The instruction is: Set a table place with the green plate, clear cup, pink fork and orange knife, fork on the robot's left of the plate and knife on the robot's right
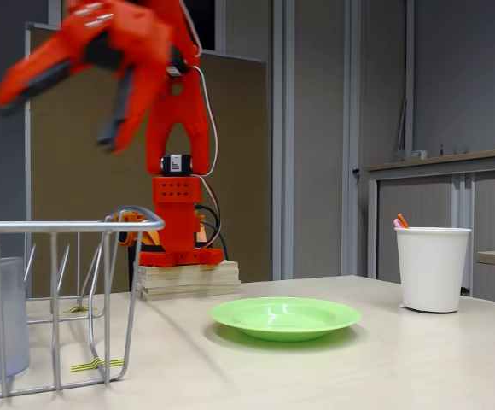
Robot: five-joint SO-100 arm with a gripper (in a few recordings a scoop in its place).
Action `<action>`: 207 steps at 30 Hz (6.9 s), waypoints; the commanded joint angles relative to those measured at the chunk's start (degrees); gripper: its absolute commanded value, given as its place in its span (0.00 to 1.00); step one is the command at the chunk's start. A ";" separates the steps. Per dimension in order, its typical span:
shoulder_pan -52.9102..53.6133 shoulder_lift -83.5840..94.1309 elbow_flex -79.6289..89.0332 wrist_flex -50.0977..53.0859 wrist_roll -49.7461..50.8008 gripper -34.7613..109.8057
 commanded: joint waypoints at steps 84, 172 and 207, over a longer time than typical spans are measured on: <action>-0.44 -7.47 -17.05 8.96 -9.23 0.41; -40.69 -54.32 -52.82 13.45 27.33 0.57; -60.03 -4.22 8.00 -0.62 52.38 0.46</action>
